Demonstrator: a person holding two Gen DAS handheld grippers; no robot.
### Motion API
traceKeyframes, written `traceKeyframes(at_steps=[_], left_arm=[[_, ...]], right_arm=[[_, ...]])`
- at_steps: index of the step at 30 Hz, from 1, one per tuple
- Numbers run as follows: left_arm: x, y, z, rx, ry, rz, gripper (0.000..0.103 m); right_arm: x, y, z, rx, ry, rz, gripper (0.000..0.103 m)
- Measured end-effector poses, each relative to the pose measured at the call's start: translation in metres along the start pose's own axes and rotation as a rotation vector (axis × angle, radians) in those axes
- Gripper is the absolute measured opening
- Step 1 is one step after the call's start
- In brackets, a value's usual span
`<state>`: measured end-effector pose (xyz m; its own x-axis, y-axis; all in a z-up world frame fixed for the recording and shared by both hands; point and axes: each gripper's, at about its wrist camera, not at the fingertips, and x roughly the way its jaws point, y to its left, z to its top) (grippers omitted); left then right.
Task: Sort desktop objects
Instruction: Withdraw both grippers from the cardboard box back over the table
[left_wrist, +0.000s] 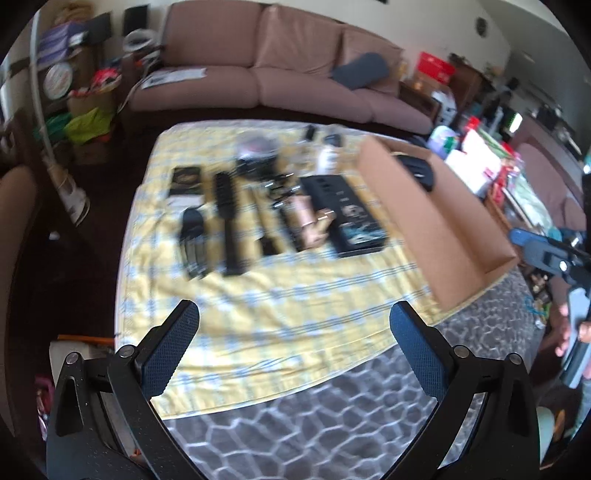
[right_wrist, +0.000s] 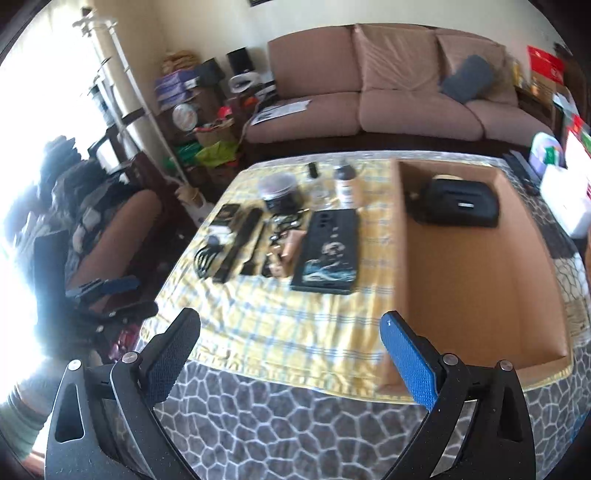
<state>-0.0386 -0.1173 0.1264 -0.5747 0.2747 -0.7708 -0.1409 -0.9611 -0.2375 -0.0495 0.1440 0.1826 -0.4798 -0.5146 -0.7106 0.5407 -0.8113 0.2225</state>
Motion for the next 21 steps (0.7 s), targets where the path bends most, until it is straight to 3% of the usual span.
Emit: traceKeyframes(at_steps=[9, 17, 21], left_arm=[[0.022, 0.051, -0.014, -0.062, 0.001, -0.02, 0.103], [0.049, 0.059, -0.001, -0.036, -0.006, -0.025, 0.103], [0.06, 0.062, 0.01, -0.027, -0.02, -0.02, 0.103]], right_arm=[[0.06, 0.045, -0.018, -0.112, 0.01, -0.035, 0.1], [0.122, 0.031, -0.026, -0.077, 0.038, -0.088, 0.099], [0.142, 0.014, -0.02, -0.048, 0.008, -0.137, 0.1]])
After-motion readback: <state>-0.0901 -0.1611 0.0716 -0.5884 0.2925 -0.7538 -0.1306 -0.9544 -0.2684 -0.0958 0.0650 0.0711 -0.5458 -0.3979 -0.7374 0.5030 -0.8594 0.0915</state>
